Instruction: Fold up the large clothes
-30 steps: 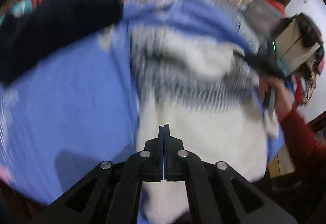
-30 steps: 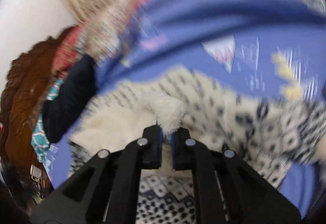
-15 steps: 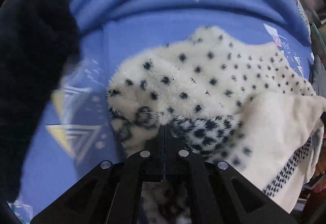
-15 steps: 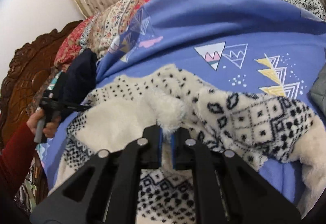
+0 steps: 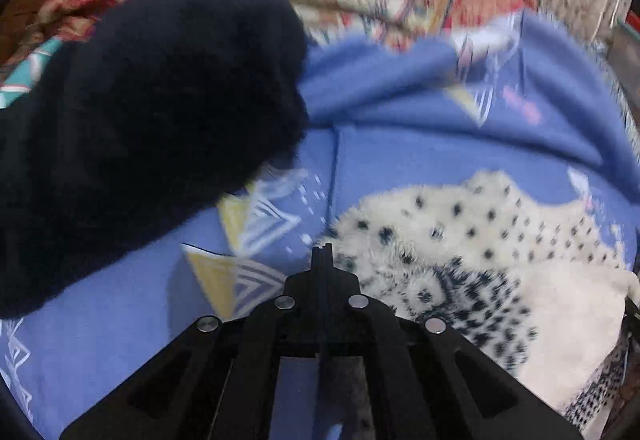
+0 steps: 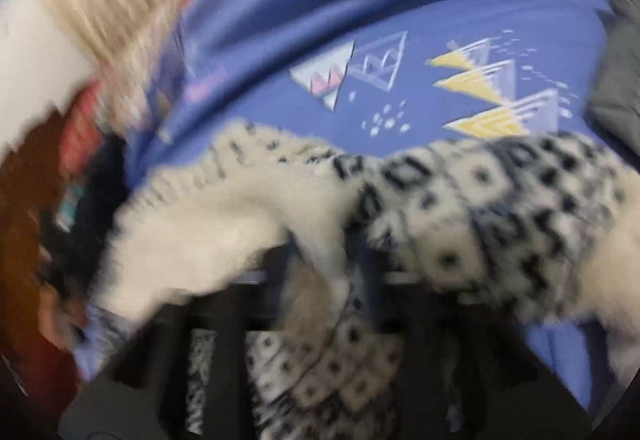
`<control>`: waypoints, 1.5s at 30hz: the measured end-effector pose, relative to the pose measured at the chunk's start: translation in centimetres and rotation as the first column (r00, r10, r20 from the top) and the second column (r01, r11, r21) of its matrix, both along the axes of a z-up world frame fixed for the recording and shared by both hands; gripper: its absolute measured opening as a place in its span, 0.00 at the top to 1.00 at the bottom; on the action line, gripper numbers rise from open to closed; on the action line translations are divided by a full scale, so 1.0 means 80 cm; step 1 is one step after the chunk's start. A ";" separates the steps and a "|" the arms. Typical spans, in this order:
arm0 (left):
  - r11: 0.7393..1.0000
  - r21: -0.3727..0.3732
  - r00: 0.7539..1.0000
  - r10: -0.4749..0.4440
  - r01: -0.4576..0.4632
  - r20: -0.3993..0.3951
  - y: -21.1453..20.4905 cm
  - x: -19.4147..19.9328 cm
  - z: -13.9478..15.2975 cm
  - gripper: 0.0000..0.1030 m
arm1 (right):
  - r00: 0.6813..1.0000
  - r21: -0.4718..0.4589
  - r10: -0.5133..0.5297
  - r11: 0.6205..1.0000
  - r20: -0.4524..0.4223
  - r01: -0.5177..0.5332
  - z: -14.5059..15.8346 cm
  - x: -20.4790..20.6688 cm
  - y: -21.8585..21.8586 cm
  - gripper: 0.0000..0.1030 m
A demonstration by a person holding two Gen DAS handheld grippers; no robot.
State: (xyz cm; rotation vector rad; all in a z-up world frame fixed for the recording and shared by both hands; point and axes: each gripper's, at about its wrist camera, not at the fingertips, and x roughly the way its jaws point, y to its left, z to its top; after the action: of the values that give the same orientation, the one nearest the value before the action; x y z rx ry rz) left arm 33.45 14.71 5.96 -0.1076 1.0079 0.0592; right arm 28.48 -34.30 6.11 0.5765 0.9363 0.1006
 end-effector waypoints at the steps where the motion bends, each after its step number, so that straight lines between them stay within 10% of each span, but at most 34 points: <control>1: 1.000 -0.003 1.000 0.006 -0.006 0.009 0.001 -0.007 0.007 0.78 | 0.999 0.054 -0.025 0.998 0.044 0.022 0.017 -0.019 -0.017 0.33; 8: 0.996 -0.071 0.998 -0.052 0.054 0.038 -0.003 -0.050 0.030 0.78 | 0.968 -0.052 -0.216 0.973 0.125 0.224 0.099 -0.182 -0.118 0.33; 14: 0.963 -0.076 0.965 -0.254 0.259 0.068 -0.096 -0.041 0.043 0.78 | 0.953 -0.160 -0.283 0.951 -0.109 0.264 0.038 -0.288 -0.148 0.36; 15: 0.946 -0.094 0.950 -0.305 0.310 0.069 -0.119 -0.039 0.040 0.79 | 0.953 -0.171 -0.262 0.957 -0.156 0.235 0.024 -0.291 -0.144 0.50; 16: 0.934 -0.105 0.940 -0.336 0.341 0.064 -0.136 -0.037 0.035 0.79 | 0.955 -0.214 -0.221 0.960 -0.198 0.178 0.011 -0.285 -0.136 0.93; 19: 0.903 -0.081 0.906 -0.421 0.422 0.026 -0.185 -0.030 0.002 0.78 | 0.950 -0.219 -0.274 0.946 -0.148 0.238 0.043 -0.265 -0.162 0.94; 22: 0.901 0.055 0.901 -0.425 0.430 -0.083 -0.214 -0.023 -0.050 0.78 | 0.919 -0.421 -0.374 0.819 0.125 0.390 0.157 -0.234 -0.223 0.94; 23: 0.898 0.090 0.901 -0.421 0.430 -0.101 -0.217 -0.022 -0.064 0.78 | 0.913 -0.557 -0.349 0.725 0.210 0.405 0.196 -0.221 -0.234 0.94; 24: 0.897 0.103 0.902 -0.424 0.431 -0.084 -0.217 -0.024 -0.068 0.78 | 0.916 -0.642 -0.318 0.655 0.245 0.399 0.217 -0.208 -0.240 0.94; 27: 0.900 0.138 0.911 -0.409 0.413 -0.059 -0.223 -0.030 -0.069 0.78 | 0.942 -0.728 -0.270 0.603 0.197 0.325 0.230 -0.169 -0.258 0.94; 30: 0.883 0.204 0.906 -0.419 0.422 -0.063 -0.237 -0.033 -0.072 0.78 | 0.955 -0.708 -0.280 0.654 0.101 0.267 0.210 -0.138 -0.274 0.94; 33: 0.869 0.223 0.897 -0.436 0.441 -0.075 -0.249 -0.033 -0.061 0.78 | 0.951 -0.548 -0.310 0.797 -0.009 0.254 0.183 -0.131 -0.295 0.93; 37: 0.880 0.058 0.881 -0.474 0.472 0.014 -0.238 -0.042 -0.012 0.78 | 0.978 -0.483 -0.195 0.851 0.073 0.206 0.212 -0.137 -0.232 0.93; 41: 0.879 -0.083 0.881 -0.461 0.470 0.102 -0.217 -0.056 0.034 0.78 | 0.984 -0.650 0.102 0.760 0.145 0.017 0.273 -0.106 -0.100 0.93; 45: 0.879 -0.199 0.897 -0.399 0.433 0.190 -0.159 -0.080 0.072 0.78 | 0.909 -0.721 0.400 0.664 0.116 -0.200 0.292 -0.036 0.053 0.92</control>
State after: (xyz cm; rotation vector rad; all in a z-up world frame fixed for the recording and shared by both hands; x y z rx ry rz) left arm 27.07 1.98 11.71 -0.1086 0.8719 -0.4625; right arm 25.58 -30.07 29.51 -0.3130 0.7215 0.1116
